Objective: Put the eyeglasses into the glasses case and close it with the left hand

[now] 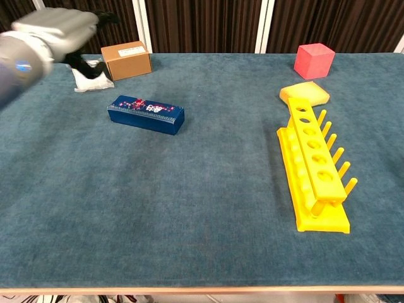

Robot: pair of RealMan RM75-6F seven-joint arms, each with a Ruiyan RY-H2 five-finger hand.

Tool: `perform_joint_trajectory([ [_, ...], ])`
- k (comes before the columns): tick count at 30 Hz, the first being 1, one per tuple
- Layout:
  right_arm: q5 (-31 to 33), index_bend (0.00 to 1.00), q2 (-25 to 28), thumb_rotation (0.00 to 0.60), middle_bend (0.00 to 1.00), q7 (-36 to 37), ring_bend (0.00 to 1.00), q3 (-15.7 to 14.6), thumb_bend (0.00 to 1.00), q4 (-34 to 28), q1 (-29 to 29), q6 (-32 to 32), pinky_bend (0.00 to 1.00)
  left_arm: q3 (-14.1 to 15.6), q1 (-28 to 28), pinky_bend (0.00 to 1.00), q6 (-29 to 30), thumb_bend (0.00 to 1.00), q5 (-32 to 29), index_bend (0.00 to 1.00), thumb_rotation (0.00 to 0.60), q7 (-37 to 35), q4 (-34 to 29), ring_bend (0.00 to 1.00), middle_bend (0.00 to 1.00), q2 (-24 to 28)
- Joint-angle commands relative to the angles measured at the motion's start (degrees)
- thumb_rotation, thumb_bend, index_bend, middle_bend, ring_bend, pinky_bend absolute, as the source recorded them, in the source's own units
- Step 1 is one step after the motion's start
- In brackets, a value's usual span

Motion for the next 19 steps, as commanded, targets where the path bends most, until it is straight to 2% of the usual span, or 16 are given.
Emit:
perform_joint_trajectory([
  [1, -1.65, 0.01, -0.7, 0.6, 0.01, 0.11, 0.08, 0.01, 0.16, 1.23, -0.21, 1.42, 0.19, 7.16, 10.03, 0.03, 5.82, 0.45, 3.73, 0.0, 0.6, -1.28, -19.06, 0.0, 0.02, 15.24],
  [4, -2.74, 0.0, -1.11, 0.6, 0.0, 0.27, 0.08, 0.03, 0.15, 2.06, -0.25, 2.24, 0.19, 10.28, 13.72, 0.03, 7.59, 0.45, 5.87, 0.0, 0.6, -3.04, -25.74, 0.0, 0.01, 21.46],
  [7, -4.19, 0.0, -1.49, 0.6, 0.0, 0.72, 0.08, 0.11, 0.15, 2.78, -0.23, 3.26, 0.19, 12.36, 16.25, 0.03, 9.17, 0.44, 8.16, 0.0, 0.6, -4.87, -28.79, 0.0, 0.01, 24.95],
  [10, -6.73, 0.0, -2.29, 0.6, 0.0, 1.84, 0.08, 0.12, 0.15, 4.39, -0.36, 5.25, 0.19, 15.22, 19.46, 0.03, 10.14, 0.44, 12.17, 0.0, 0.6, -9.67, -31.39, 0.0, 0.01, 28.59],
  [15, -8.84, 0.0, -3.25, 0.6, 0.0, 3.67, 0.08, 0.23, 0.15, 6.34, -0.56, 7.25, 0.19, 18.79, 22.53, 0.03, 10.6, 0.44, 17.99, 0.0, 0.6, -14.13, -32.11, 0.0, 0.01, 31.38],
  [19, -9.66, 0.0, -3.65, 0.6, 0.0, 4.68, 0.08, 0.39, 0.15, 7.15, -0.6, 8.1, 0.19, 19.51, 24.01, 0.03, 11.72, 0.44, 21.59, 0.0, 0.6, -17.09, -31.75, 0.0, 0.01, 31.67],
])
